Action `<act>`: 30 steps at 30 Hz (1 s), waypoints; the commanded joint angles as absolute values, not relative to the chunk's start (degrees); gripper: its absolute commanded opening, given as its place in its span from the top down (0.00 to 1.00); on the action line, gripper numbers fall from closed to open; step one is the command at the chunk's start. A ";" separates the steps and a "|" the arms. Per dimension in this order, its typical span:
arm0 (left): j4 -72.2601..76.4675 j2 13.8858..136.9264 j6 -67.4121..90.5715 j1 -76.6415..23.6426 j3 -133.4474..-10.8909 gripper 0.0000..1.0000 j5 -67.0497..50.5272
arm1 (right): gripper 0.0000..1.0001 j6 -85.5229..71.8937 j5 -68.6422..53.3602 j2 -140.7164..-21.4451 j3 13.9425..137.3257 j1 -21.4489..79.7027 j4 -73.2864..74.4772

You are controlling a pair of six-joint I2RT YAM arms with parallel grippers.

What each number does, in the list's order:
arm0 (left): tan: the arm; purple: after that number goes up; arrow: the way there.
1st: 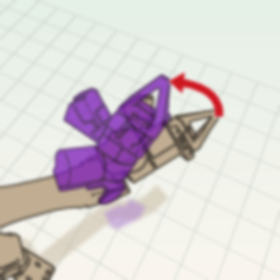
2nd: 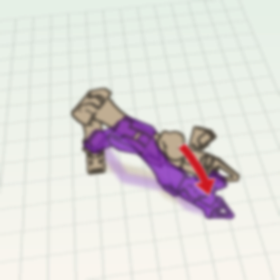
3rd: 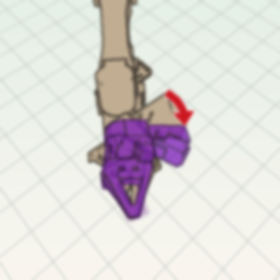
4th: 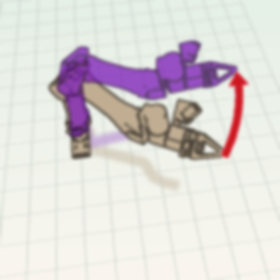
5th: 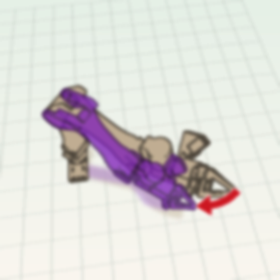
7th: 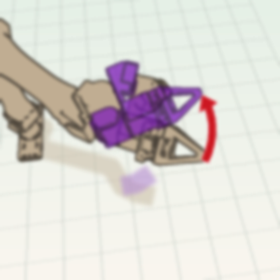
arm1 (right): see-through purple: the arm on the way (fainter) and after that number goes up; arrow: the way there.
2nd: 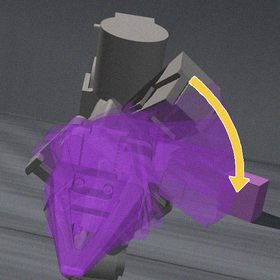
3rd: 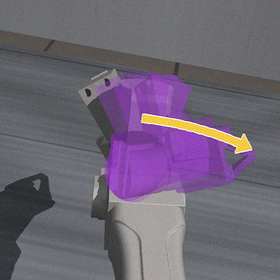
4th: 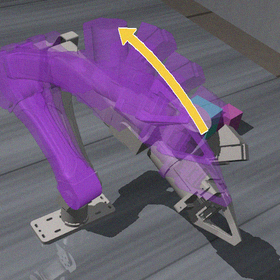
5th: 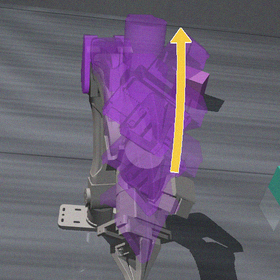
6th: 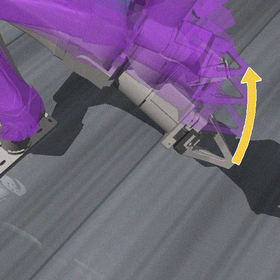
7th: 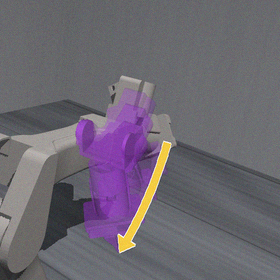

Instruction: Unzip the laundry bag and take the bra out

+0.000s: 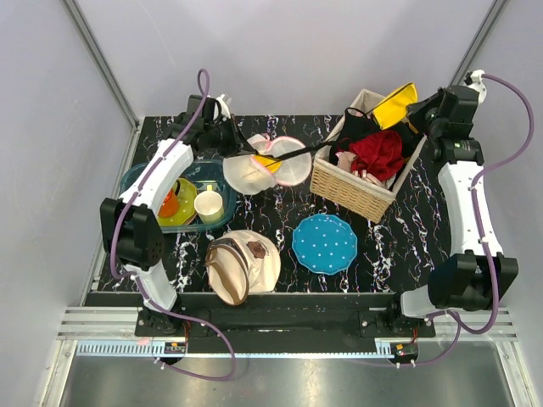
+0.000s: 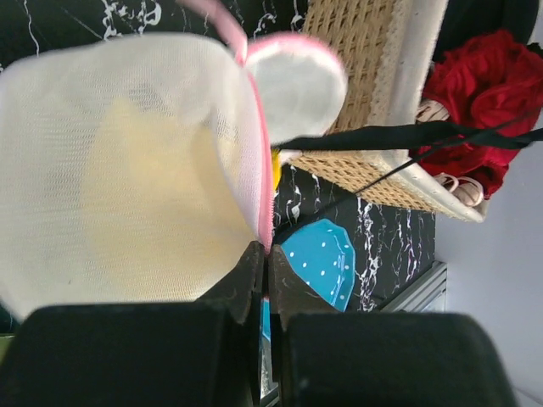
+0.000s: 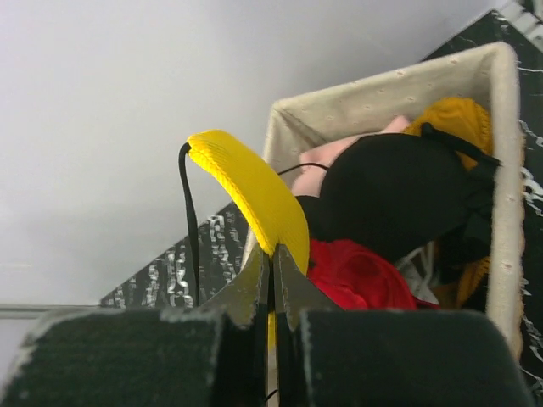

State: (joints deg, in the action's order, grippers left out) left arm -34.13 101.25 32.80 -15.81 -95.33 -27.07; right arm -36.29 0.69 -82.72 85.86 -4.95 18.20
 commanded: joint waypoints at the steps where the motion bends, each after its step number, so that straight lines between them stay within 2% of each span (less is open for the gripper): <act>1: -33.84 105.37 32.43 -15.47 -96.59 1.00 -28.47 | 1.00 -39.46 -5.70 -79.37 91.05 -5.10 12.93; 9: -31.82 108.19 32.61 -15.47 -93.25 1.00 -28.66 | 1.00 -43.24 -11.94 -76.90 96.76 -5.01 11.87; 15: -29.63 108.20 33.66 -15.47 -89.04 1.00 -27.51 | 1.00 -50.36 -20.29 -83.22 111.52 -4.92 11.25; 21: -28.30 107.84 33.93 -15.47 -85.70 1.00 -28.12 | 1.00 -50.10 -18.46 -90.25 126.10 -4.75 16.33; 24: -27.78 107.49 34.54 -15.47 -85.08 1.00 -28.48 | 1.00 -47.91 -17.85 -95.79 139.52 -4.75 22.99; 27: -27.42 106.61 35.24 -15.47 -85.78 1.00 -28.57 | 1.00 -44.92 -15.21 -99.48 146.48 -4.83 28.19; 30: -29.43 107.05 34.72 -15.38 -89.81 1.00 -27.60 | 1.00 -43.42 -12.93 -100.28 148.09 -4.92 29.53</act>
